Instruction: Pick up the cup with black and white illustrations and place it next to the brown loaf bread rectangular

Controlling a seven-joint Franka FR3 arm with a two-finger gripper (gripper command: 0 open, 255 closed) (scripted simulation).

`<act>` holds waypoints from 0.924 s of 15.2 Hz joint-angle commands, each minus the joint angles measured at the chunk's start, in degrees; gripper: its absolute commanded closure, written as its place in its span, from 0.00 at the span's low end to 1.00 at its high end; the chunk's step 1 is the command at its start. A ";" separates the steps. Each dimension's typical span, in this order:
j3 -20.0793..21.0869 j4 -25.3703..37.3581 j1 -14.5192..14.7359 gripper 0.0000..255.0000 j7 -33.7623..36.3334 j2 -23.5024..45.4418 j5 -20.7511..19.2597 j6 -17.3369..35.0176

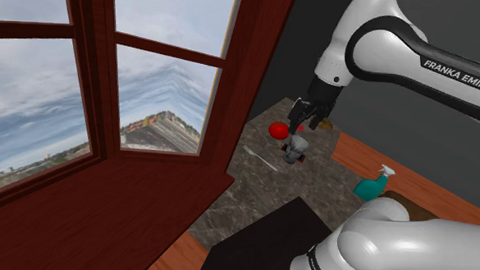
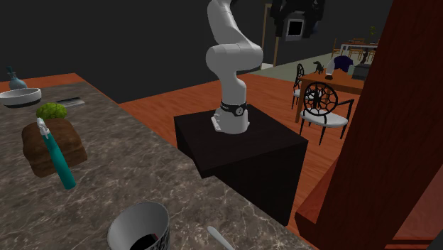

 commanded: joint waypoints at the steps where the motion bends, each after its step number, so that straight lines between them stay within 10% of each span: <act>1: 0.00 0.00 0.00 0.00 0.00 0.00 0.00 0.00; 14: -12.90 -8.45 -5.01 0.00 -14.73 9.69 -9.90 19.32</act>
